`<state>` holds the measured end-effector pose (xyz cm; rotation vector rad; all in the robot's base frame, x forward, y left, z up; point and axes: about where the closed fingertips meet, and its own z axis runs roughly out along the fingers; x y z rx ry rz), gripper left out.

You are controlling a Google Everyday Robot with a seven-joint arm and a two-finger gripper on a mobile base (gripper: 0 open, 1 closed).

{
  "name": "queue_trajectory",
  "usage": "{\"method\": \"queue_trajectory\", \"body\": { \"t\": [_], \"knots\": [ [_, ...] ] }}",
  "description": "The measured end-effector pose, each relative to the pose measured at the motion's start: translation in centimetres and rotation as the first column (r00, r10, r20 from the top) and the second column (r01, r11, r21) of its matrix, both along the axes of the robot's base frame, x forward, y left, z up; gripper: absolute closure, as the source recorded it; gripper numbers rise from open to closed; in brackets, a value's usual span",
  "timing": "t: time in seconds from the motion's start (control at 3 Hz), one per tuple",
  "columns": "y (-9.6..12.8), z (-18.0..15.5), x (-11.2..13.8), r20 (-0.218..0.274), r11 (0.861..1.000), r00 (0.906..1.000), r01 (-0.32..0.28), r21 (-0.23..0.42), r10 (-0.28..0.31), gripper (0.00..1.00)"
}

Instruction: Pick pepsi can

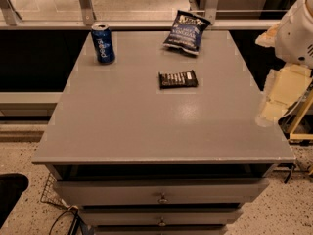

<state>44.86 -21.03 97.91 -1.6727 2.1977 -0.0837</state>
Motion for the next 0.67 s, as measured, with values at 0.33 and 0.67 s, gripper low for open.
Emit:
{"method": "queue_trajectory", "body": {
  "t": [0.33,0.67],
  "knots": [
    [1.4,0.0,2.8,0.076,0.992,0.9967,0.017,0.128,-0.027,0.0],
    [3.5,-1.4,6.5,0.118,0.931,0.9896,0.035,0.363,-0.083,0.0]
  ]
}}
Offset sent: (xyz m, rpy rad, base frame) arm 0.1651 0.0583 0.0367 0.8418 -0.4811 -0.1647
